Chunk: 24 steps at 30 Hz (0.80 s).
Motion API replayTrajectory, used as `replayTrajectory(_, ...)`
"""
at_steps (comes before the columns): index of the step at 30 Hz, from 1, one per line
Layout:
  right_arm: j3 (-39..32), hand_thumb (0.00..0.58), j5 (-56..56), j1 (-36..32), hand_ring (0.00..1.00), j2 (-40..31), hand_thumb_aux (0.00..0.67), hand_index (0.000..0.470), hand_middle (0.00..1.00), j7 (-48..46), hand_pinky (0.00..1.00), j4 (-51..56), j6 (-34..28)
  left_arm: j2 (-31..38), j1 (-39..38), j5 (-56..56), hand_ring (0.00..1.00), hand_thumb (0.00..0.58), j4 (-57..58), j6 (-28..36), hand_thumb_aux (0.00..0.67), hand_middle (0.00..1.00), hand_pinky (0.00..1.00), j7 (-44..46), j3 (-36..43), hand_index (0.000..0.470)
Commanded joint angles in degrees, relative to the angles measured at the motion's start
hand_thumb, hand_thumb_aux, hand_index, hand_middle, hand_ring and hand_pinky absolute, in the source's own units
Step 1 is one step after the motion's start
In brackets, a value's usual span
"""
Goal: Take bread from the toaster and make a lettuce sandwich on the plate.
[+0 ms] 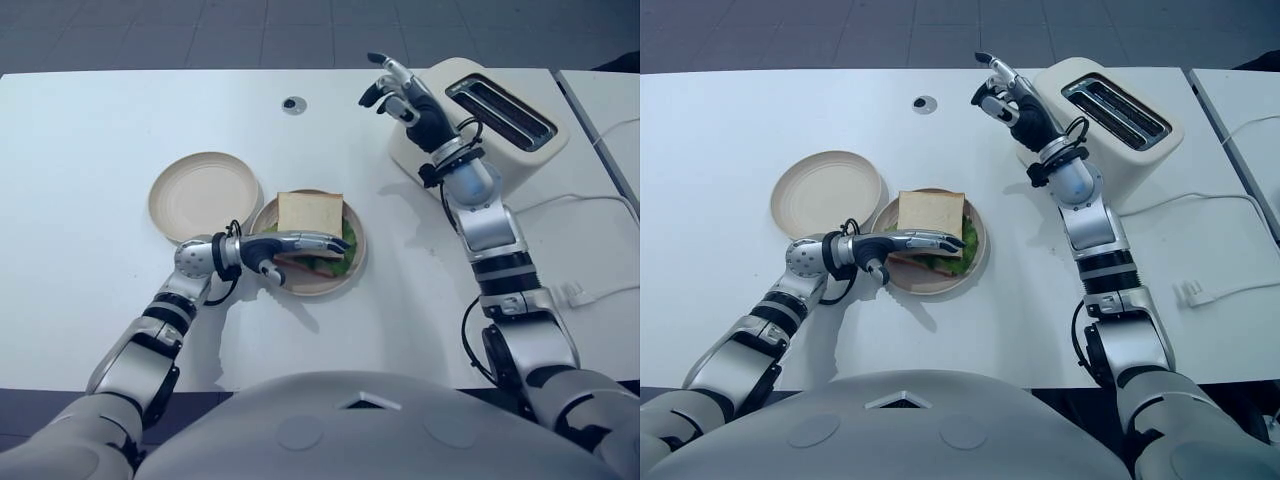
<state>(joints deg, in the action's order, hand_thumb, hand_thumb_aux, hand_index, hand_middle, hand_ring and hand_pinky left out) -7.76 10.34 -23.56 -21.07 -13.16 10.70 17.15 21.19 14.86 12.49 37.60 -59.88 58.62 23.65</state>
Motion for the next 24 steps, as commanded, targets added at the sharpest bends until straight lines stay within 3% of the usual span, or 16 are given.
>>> replayTrajectory(1, -1.1, 0.405, -7.7, 3.1, 0.75, -2.4, 0.302, 0.212, 0.75, -11.1, 0.75, -2.6, 1.2, -0.4, -1.0, 5.3, 0.0, 0.429, -7.8, 2.7, 0.328, 0.0, 0.0, -0.5, -2.2, 0.23)
replayTrajectory(2, -2.5, 0.58, -10.2, 4.7, 1.0, -4.2, 0.67, 0.47, 1.0, -16.8, 1.0, -3.9, 1.6, 0.5, -2.1, 9.1, 0.05, 0.58, -11.9, 4.3, 0.67, 0.05, 0.05, 1.0, -2.3, 0.47)
replayTrajectory(3, -4.4, 0.58, -11.3, 6.7, 1.0, -7.3, 0.67, 0.47, 1.0, -22.5, 1.0, -5.2, 3.8, 2.1, -3.7, 13.1, 0.3, 0.58, -16.4, 5.8, 0.67, 0.3, 0.3, 3.2, -1.9, 0.47)
replayTrajectory(5, -5.7, 0.58, -15.2, 10.3, 1.0, -12.7, 0.67, 0.47, 1.0, -31.6, 1.0, -9.4, 6.3, 5.6, -7.3, 18.1, 0.59, 0.58, -23.7, 7.6, 0.67, 0.59, 0.59, 7.2, -0.9, 0.47)
replayTrajectory(6, -6.3, 0.58, -18.1, 12.6, 1.0, -15.3, 0.67, 0.47, 1.0, -36.3, 1.0, -12.0, 7.2, 7.7, -9.7, 22.0, 0.86, 0.58, -27.9, 9.7, 0.67, 0.86, 0.86, 10.4, -0.5, 0.47)
replayTrajectory(7, -6.9, 0.58, -20.6, 14.7, 1.0, -17.8, 0.67, 0.47, 1.0, -40.7, 1.0, -13.9, 8.3, 10.2, -12.3, 25.9, 1.0, 0.58, -31.6, 11.7, 0.67, 1.0, 1.0, 14.4, -0.2, 0.47)
replayTrajectory(9, -8.6, 0.58, -24.1, 18.9, 1.0, -22.8, 0.67, 0.47, 1.0, -49.5, 1.0, -15.8, 10.3, 14.6, -16.3, 28.4, 1.0, 0.58, -33.9, 12.7, 0.67, 1.0, 1.0, 22.1, -0.1, 0.47)
replayTrajectory(11, -10.1, 0.58, -25.4, 21.1, 1.0, -25.4, 0.67, 0.47, 1.0, -54.8, 1.0, -16.1, 10.6, 15.2, -16.6, 21.6, 1.0, 0.58, -27.3, 9.2, 0.67, 1.0, 1.0, 25.3, -0.1, 0.47)
replayTrajectory(16, -14.7, 0.58, -24.2, 21.9, 1.0, -26.3, 0.67, 0.47, 1.0, -63.1, 1.0, -13.5, 8.5, 14.5, -14.0, 6.2, 0.91, 0.58, -12.5, 7.5, 0.67, 0.91, 0.91, 23.9, 1.2, 0.47)
replayTrajectory(19, -16.6, 0.58, -21.8, 19.3, 1.0, -23.0, 0.67, 0.47, 1.0, -64.3, 1.0, -7.6, 7.9, 10.9, -8.3, -6.2, 0.91, 0.58, -1.2, 7.2, 0.67, 0.91, 0.91, 13.6, 0.1, 0.47)
replayTrajectory(24, -15.1, 0.58, -12.3, 9.5, 1.0, -11.8, 0.67, 0.47, 1.0, -50.8, 1.0, 8.9, 11.8, 6.2, 3.8, -28.4, 0.91, 0.58, 13.3, 8.5, 0.67, 0.91, 0.91, -16.1, 1.3, 0.47)
